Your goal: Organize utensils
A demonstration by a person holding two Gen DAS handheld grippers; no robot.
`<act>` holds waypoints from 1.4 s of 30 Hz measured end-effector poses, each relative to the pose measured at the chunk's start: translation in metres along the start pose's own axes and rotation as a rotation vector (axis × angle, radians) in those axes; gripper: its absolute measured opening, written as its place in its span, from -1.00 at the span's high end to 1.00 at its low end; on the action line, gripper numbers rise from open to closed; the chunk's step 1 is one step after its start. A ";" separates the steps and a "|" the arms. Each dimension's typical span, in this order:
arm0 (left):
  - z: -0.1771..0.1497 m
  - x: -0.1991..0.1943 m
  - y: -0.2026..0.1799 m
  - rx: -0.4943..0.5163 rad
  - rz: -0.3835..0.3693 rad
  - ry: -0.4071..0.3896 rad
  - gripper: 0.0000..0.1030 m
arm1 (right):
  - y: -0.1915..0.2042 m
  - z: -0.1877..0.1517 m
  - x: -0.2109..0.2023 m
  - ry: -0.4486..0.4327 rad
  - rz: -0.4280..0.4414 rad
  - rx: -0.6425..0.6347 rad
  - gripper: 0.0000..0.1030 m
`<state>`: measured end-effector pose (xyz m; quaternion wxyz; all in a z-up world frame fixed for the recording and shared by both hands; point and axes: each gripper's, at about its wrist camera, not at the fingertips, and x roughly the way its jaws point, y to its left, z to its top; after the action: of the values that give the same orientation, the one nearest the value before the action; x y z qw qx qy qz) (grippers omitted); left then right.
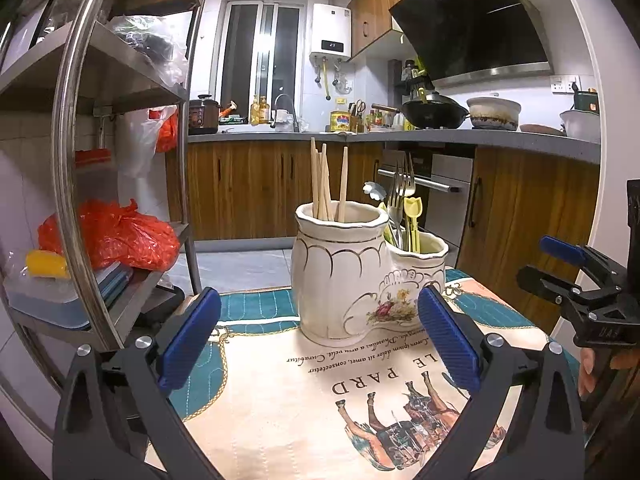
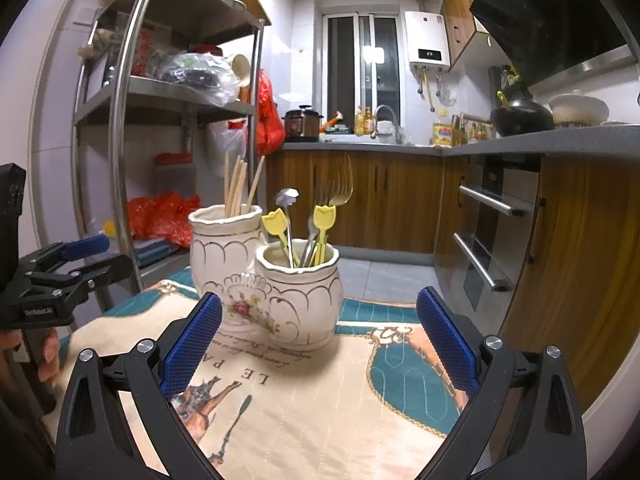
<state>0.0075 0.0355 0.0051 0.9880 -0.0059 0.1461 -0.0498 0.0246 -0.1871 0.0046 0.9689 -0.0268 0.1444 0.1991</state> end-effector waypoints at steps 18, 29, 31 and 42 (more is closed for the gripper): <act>0.000 -0.001 -0.001 0.012 0.015 -0.001 -0.89 | -0.002 -0.002 0.000 0.005 -0.011 0.015 -0.88; 0.000 -0.001 -0.002 0.017 0.016 -0.002 -0.89 | -0.003 -0.002 0.000 0.006 -0.010 0.015 -0.88; 0.000 -0.001 -0.001 0.017 0.016 -0.003 -0.89 | -0.003 -0.002 0.000 0.006 -0.010 0.015 -0.88; 0.000 -0.001 -0.001 0.018 0.016 -0.003 -0.89 | -0.003 -0.002 0.000 0.006 -0.010 0.015 -0.88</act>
<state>0.0067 0.0345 0.0058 0.9886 0.0038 0.1443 -0.0434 0.0251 -0.1899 0.0027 0.9697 -0.0207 0.1488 0.1928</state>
